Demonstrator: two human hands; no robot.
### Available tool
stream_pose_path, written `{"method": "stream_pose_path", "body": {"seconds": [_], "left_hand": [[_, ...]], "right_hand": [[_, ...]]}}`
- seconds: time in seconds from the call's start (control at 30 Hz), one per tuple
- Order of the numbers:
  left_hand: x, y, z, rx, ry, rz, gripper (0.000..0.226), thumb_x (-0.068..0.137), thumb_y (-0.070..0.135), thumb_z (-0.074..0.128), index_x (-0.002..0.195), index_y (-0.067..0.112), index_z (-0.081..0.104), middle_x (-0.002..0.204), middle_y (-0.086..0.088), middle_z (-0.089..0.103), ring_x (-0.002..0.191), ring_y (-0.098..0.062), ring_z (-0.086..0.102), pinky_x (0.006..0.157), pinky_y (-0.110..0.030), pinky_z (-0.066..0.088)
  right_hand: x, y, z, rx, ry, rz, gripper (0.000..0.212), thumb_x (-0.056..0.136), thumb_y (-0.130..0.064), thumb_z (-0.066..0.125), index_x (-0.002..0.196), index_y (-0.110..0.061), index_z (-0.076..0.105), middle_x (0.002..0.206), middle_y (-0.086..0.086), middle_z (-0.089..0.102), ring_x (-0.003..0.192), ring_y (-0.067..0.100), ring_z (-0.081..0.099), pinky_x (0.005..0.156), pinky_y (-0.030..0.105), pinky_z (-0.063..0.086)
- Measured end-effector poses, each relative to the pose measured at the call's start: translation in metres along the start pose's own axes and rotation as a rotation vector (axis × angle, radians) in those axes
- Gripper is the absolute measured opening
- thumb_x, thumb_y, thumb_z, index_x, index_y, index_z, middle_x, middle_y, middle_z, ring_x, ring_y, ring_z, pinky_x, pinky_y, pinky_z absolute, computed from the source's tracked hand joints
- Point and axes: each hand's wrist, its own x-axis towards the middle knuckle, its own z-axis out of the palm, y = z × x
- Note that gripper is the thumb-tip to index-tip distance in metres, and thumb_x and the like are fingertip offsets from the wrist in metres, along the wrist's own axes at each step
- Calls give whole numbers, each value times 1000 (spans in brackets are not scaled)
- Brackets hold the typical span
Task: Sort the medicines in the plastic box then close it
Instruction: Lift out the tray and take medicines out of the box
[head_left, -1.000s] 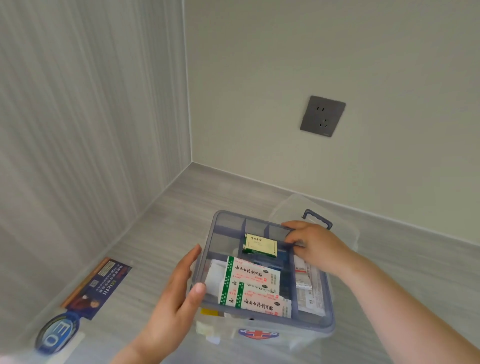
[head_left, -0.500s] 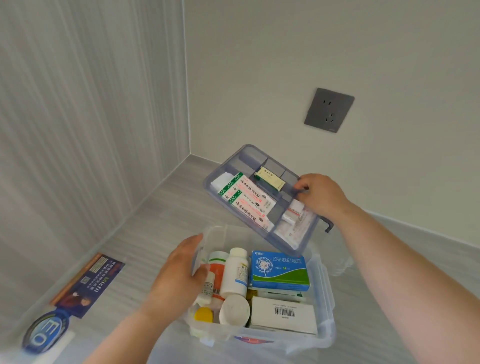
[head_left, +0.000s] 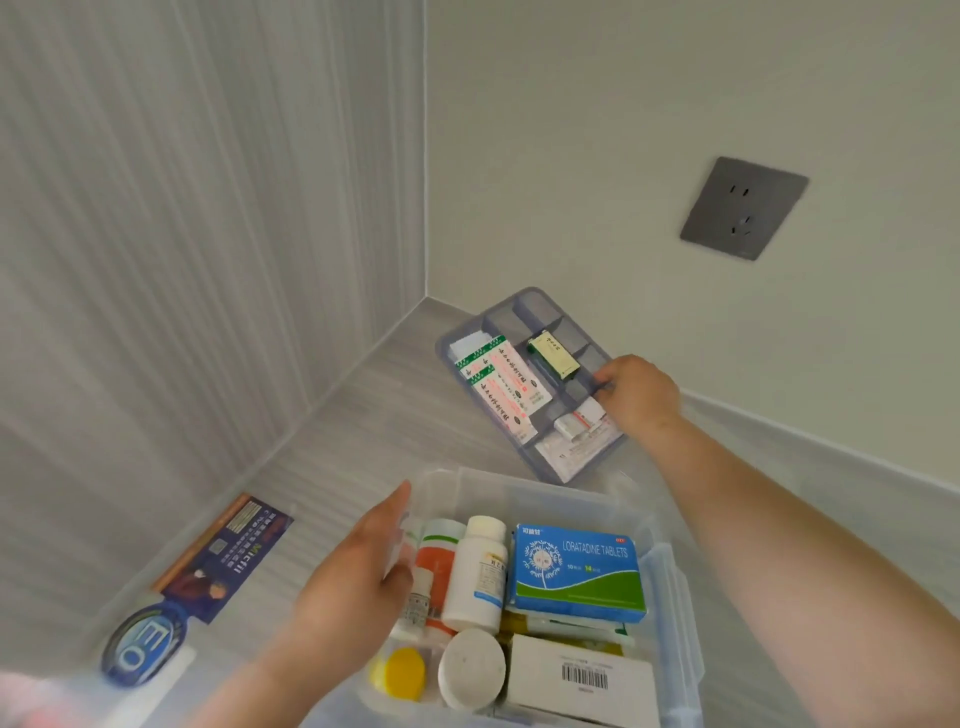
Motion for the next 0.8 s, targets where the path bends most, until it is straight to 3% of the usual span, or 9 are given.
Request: {"method": "stream_pose_path", "body": {"seconds": [0.3, 0.6, 0.73, 0.8], "left_hand": [[-2, 2, -5, 73, 28, 14, 60, 89, 15, 44, 137, 32, 12, 146, 6, 33, 129, -14, 35, 103, -24, 29], [-2, -2, -3, 48, 39, 58, 59, 89, 15, 43, 137, 31, 13, 145, 6, 34, 128, -13, 36, 103, -25, 30], [-3, -3, -2, 27, 38, 58, 58, 89, 15, 43, 137, 31, 15, 145, 6, 34, 129, -14, 35, 103, -25, 28], [-2, -4, -2, 9, 37, 54, 57, 90, 14, 43, 137, 31, 16, 145, 5, 34, 130, -14, 34, 103, -25, 28]], "right_hand": [[2, -11, 43, -368, -250, -91, 29, 87, -5, 48, 112, -9, 61, 118, 15, 61, 107, 32, 58, 88, 33, 49], [5, -8, 56, -411, -312, -67, 31, 87, -2, 48, 116, -5, 58, 119, 17, 58, 107, 32, 56, 89, 34, 48], [-2, -4, 52, -310, -345, -93, 44, 89, -8, 44, 133, -11, 39, 143, 19, 32, 128, 35, 35, 104, 40, 35], [-7, -5, 40, -151, -243, -95, 50, 89, -10, 45, 137, -14, 32, 151, 16, 20, 135, 34, 24, 111, 39, 26]]}}
